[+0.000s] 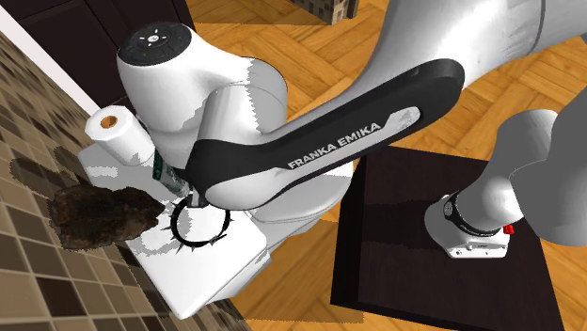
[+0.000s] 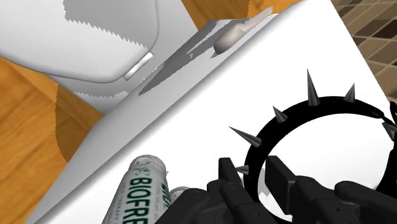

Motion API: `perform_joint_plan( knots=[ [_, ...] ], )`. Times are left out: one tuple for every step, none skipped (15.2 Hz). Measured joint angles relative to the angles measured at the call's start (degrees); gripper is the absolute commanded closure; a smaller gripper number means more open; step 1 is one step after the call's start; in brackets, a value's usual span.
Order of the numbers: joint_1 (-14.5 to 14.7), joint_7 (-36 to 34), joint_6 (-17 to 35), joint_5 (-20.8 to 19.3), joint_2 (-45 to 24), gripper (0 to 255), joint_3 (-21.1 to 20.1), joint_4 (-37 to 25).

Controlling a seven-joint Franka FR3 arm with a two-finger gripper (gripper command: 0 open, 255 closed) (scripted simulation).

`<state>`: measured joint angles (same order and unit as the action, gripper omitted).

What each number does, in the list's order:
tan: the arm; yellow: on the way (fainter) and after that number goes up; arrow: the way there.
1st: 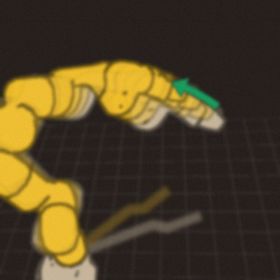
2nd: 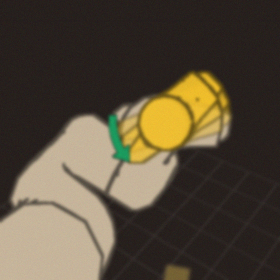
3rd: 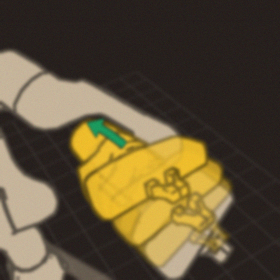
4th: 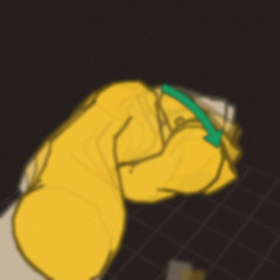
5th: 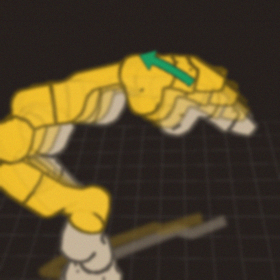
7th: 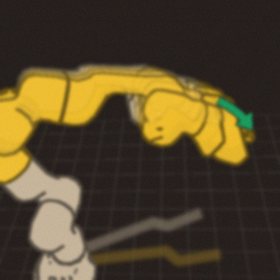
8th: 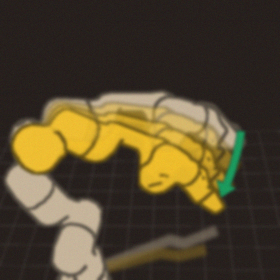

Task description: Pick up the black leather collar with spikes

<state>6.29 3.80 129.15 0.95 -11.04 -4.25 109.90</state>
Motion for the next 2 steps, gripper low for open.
perform_joint_plan(
  knots=[
    [-0.01,0.01,-0.75,0.03,0.40,255,-0.01,-0.35],
    [-0.01,0.00,-1.15,0.04,0.61,255,-0.01,-0.55]
  ],
)
